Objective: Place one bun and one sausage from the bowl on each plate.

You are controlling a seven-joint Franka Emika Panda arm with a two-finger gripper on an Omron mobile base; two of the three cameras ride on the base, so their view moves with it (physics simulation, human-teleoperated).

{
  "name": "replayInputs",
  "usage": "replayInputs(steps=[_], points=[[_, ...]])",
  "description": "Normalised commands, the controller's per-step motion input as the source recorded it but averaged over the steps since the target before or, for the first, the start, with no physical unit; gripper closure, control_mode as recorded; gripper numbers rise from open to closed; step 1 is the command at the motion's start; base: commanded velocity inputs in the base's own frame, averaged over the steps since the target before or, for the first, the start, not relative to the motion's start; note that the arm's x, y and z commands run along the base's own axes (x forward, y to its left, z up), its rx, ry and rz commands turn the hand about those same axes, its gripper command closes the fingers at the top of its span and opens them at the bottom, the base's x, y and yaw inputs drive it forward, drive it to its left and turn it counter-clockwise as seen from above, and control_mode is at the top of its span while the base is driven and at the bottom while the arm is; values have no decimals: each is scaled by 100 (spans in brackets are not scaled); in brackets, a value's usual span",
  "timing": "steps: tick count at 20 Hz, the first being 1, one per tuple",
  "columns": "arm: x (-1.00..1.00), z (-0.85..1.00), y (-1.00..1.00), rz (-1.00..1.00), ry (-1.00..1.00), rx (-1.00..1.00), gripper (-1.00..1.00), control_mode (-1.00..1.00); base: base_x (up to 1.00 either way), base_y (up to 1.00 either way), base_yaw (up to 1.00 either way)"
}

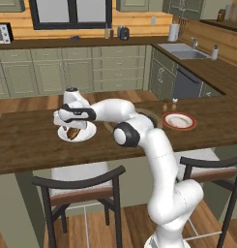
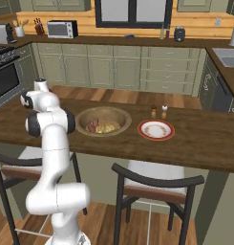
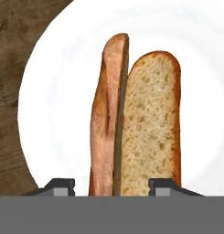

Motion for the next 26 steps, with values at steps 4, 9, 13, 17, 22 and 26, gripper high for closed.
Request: replayInputs(steps=[4,9,13,17,22,26], points=[[-30,-5,-9,0,-8,3,-100,-100,0,0,0],[-91,89,-24,-2,-31,2,-100,-100,0,0,0],[-43,92,-71,-10,-9,0,-100,-100,0,0,0],[2,35,-100,-12,0,0,-100,-100,0,0,0],[3,1,-100,-10,7,0,-100,-100,0,0,0],[1,-1,-100,-13,16,0,-100,-100,0,0,0]])
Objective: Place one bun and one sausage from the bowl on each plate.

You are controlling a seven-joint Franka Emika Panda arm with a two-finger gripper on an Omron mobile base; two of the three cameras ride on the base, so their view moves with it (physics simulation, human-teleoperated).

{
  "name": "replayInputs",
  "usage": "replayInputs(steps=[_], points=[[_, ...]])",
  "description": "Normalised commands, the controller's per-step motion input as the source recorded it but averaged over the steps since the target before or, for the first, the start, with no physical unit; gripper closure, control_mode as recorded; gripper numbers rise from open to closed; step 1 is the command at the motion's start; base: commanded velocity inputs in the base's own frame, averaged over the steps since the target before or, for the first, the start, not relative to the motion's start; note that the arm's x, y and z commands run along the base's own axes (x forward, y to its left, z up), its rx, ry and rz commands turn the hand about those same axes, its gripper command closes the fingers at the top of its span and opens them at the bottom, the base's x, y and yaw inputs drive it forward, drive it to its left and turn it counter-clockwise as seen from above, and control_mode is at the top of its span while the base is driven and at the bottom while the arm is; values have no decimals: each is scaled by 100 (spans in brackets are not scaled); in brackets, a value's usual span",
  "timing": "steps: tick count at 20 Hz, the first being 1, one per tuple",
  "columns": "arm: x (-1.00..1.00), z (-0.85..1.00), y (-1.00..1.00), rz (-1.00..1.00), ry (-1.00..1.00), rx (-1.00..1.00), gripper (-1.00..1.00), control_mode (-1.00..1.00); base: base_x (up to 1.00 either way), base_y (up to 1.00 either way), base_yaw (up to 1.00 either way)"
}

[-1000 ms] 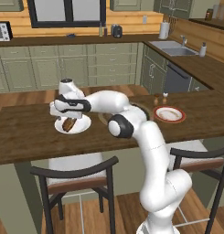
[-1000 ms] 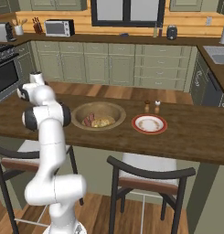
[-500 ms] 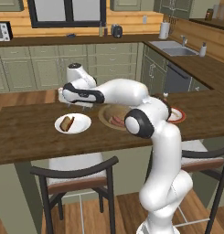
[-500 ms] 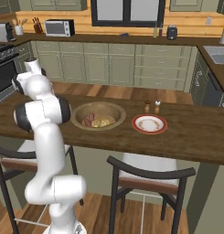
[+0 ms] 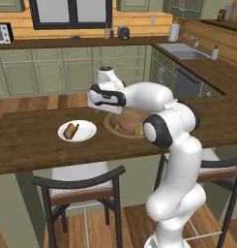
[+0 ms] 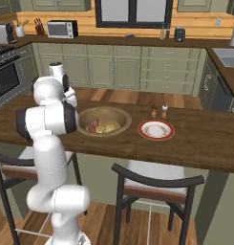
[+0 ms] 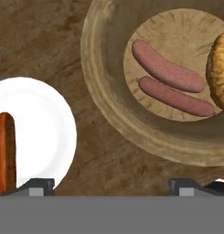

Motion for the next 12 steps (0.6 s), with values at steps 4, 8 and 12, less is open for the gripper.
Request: replayInputs(steps=[4,8,12], points=[[15,-13,-100,-17,24,0,-100,-100,0,0,0],[11,-26,-100,-16,25,0,-100,-100,0,0,0],[5,-33,-100,-8,17,-2,-100,-100,0,0,0]])
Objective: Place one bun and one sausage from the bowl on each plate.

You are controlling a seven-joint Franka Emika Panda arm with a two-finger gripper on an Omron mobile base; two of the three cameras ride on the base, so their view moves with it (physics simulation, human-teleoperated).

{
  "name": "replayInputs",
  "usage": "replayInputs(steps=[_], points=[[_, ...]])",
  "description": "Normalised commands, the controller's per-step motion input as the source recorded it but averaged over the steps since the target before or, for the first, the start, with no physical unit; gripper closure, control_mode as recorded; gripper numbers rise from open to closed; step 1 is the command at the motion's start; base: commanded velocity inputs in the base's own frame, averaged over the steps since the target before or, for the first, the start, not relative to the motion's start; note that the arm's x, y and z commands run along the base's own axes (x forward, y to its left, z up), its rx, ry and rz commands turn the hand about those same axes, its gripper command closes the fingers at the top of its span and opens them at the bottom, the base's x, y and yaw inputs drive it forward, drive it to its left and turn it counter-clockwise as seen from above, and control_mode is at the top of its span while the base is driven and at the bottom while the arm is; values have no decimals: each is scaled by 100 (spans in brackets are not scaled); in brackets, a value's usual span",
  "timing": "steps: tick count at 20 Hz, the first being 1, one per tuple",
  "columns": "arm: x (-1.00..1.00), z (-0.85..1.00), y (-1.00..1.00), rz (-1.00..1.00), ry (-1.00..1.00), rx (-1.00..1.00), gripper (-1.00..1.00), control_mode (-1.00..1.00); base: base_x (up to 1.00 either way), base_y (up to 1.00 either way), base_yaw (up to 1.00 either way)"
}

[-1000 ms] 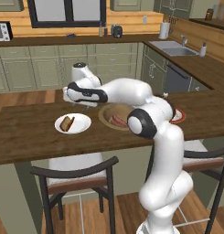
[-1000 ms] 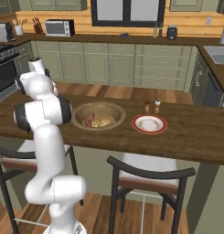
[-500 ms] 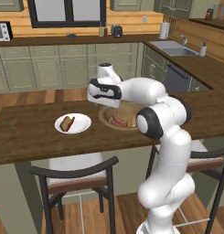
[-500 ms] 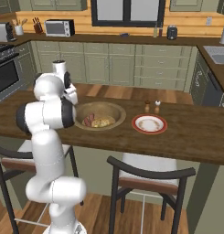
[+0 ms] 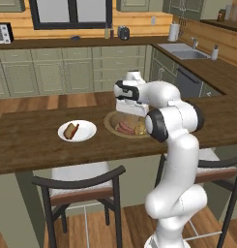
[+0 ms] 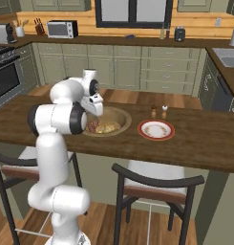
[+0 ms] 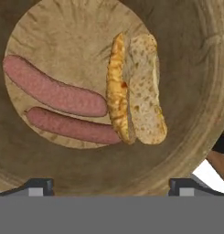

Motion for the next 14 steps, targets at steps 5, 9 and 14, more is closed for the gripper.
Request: replayInputs(steps=[5,9,14], points=[[0,-38,-92,-2,3,-4,-100,-100,0,0,0],[11,-38,-44,0,0,-1,-100,-100,0,0,0],[23,-33,-8,0,0,0,-100,-100,0,0,0]])
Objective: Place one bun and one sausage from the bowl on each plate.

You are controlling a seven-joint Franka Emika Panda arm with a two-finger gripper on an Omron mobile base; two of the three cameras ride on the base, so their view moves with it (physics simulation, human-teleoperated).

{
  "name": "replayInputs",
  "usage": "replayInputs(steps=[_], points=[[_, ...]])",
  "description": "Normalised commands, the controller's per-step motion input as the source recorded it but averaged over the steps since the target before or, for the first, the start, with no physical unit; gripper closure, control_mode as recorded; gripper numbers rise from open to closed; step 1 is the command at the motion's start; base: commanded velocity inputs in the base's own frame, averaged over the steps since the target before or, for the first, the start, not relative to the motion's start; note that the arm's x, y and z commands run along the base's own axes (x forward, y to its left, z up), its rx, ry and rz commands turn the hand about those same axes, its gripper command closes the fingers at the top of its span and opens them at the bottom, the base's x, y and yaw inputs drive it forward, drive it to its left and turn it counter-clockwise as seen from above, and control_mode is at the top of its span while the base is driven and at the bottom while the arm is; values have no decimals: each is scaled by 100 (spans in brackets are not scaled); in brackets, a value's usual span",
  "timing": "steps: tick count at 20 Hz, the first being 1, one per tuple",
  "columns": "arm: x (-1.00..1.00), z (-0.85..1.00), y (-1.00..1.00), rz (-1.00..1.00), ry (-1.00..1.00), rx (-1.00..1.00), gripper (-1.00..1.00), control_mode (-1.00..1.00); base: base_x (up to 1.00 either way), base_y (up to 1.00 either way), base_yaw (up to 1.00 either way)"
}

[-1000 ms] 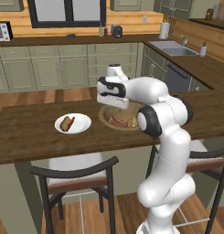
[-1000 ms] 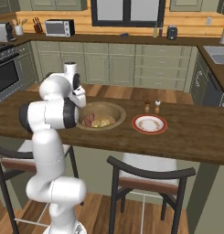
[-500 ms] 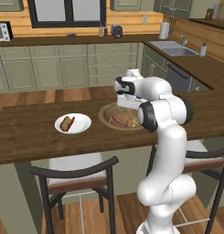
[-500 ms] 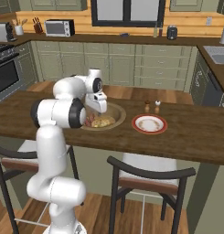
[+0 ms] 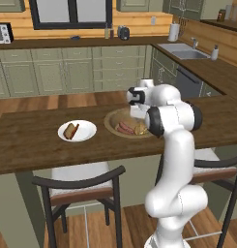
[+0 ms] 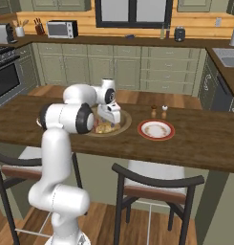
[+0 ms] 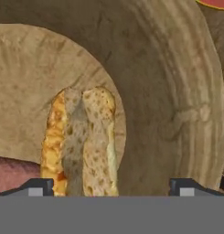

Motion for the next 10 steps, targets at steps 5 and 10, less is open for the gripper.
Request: replayInputs(steps=[5,10], points=[[16,-32,0,0,0,0,-100,-100,0,0,0],[17,-31,3,0,0,2,-100,-100,0,0,0]])
